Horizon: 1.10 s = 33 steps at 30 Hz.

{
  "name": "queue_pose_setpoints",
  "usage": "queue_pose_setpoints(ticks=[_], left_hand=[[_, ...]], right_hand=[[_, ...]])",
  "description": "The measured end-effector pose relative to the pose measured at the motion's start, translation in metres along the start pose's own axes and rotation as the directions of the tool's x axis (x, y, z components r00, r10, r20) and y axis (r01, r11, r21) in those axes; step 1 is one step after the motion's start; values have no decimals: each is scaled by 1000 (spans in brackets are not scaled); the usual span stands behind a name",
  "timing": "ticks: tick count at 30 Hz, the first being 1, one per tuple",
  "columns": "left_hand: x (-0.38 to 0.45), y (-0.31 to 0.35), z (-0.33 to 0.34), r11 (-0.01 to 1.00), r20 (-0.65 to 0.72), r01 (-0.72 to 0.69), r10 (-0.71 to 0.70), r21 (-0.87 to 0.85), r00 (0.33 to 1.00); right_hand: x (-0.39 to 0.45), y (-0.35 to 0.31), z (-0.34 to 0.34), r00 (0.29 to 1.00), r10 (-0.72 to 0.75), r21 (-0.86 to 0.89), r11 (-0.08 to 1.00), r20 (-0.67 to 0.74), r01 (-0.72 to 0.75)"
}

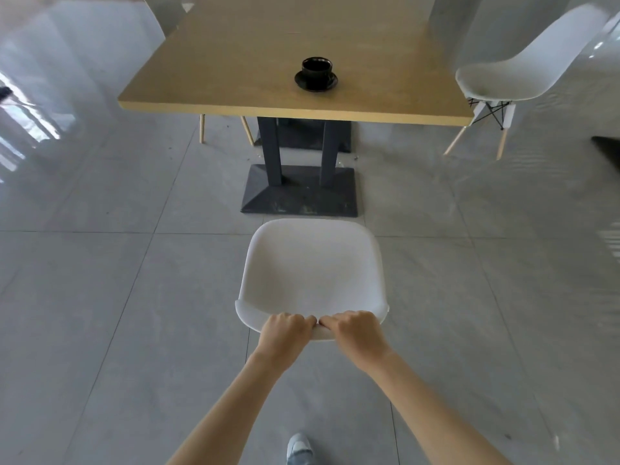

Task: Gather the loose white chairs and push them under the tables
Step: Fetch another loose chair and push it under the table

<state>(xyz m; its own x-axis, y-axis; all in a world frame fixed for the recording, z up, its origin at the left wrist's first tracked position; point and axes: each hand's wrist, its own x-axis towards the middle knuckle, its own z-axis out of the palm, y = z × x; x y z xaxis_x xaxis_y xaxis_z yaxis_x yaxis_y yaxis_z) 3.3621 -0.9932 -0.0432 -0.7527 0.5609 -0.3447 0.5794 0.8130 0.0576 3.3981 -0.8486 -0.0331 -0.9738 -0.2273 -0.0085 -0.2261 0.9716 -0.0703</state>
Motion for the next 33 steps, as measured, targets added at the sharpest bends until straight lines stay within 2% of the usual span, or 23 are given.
queue_pose_setpoints(ticks=[12,18,33], left_hand=[[105,-42,-39,999,-31,-18,18,28,999],[157,-55,-60,1000,-17,8,-8,-4,1000],[260,-82,-99,999,-30,40,-41,-19,999]], right_hand=[[104,57,-4,1000,-14,-22,1000,7,14],[154,91,-9,997,-24,-23,999,76,25],[251,156,-16,992,-36,3,999,121,36]])
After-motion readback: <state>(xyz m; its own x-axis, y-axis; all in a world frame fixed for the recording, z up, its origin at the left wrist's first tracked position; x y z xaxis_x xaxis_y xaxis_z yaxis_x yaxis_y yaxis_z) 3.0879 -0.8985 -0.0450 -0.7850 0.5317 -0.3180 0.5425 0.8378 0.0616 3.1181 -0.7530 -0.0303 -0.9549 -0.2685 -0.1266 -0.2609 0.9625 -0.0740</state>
